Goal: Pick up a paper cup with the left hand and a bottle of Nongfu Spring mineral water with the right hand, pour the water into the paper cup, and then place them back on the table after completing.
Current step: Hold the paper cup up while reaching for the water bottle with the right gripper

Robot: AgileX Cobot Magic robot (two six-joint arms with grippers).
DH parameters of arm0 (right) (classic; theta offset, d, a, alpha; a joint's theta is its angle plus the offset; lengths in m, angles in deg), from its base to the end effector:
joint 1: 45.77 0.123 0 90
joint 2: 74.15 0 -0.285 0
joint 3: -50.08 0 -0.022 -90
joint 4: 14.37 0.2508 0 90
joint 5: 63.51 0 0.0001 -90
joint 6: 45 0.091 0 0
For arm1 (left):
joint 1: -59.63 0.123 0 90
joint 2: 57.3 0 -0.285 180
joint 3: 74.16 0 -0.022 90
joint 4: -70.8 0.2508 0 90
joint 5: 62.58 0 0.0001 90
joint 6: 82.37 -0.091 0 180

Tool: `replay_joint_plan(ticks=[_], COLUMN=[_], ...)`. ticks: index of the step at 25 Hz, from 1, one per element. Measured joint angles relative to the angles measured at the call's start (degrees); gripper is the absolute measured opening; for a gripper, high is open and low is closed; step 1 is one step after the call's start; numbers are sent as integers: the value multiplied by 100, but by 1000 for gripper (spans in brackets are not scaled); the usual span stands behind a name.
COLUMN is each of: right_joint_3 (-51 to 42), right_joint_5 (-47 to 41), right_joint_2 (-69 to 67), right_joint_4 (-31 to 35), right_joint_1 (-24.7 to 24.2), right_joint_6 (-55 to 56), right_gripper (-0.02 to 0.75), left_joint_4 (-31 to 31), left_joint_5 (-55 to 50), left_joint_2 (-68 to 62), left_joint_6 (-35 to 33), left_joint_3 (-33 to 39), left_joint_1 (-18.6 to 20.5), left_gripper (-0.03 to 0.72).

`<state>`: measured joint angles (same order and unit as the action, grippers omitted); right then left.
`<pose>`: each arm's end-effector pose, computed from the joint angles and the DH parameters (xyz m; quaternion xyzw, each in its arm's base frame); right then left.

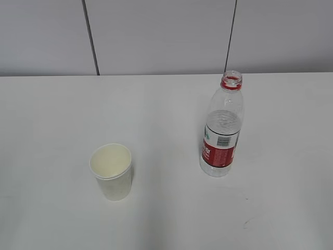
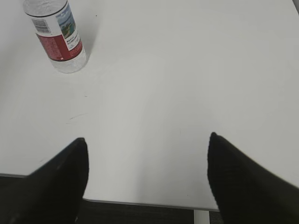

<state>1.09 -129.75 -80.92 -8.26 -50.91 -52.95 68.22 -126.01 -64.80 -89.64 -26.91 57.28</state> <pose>-0.0104 0.0098 0.2680 -0.0263 0.8730 -0.0025 0.4870 -0.0105 -0.0032 0.2799 0.0736 0.8546 -0.0004 0.5141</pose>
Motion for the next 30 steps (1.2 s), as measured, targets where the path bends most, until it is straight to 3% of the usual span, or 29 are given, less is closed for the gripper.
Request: replay_joint_plan(ticks=[30], right_joint_3=[0], right_joint_5=[0], right_joint_2=[0], right_joint_4=[0], right_joint_1=[0], right_joint_6=[0], right_gripper=[587], left_joint_4=[0], left_joint_5=[0], left_joint_2=[0], left_joint_6=[0], left_joint_3=[0], left_joint_1=[0], left_gripper=[481])
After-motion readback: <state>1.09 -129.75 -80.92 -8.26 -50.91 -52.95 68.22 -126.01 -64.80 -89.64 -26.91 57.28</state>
